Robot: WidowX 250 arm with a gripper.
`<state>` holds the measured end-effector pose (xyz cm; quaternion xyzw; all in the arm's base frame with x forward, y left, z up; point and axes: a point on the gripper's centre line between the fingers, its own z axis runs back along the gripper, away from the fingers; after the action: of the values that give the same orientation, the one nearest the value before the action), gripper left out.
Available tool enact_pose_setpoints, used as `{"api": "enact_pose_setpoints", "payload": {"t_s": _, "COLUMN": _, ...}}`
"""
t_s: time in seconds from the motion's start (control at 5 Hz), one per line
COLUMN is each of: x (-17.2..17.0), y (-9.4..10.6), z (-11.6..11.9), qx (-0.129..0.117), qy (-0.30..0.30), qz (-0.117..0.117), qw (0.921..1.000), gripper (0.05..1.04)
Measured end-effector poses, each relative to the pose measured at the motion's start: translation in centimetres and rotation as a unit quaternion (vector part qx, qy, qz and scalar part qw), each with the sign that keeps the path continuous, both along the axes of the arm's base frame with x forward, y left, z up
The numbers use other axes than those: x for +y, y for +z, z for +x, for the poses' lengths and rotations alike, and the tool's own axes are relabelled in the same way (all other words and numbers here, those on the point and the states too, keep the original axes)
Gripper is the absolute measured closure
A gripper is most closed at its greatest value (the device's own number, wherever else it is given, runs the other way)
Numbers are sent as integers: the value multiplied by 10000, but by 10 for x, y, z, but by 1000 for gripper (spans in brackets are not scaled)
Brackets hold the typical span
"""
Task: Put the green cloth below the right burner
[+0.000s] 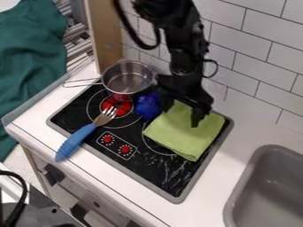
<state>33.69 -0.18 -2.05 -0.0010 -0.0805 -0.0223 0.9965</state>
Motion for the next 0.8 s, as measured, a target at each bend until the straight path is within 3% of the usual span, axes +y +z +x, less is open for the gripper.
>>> {"api": "enact_pose_setpoints", "payload": {"t_s": 0.2, "x": 0, "y": -17, "z": 22, "qx": 260, "qy": -130, "qz": 2, "qw": 9996, "gripper": 77}}
{"api": "enact_pose_setpoints", "payload": {"t_s": 0.4, "x": 13, "y": -19, "z": 30, "qx": 408, "qy": -101, "qz": 101, "qw": 9991, "gripper": 77}}
{"api": "enact_pose_setpoints", "payload": {"t_s": 0.8, "x": 20, "y": -26, "z": 19, "qx": 568, "qy": 100, "qz": 25, "qw": 9983, "gripper": 79}}
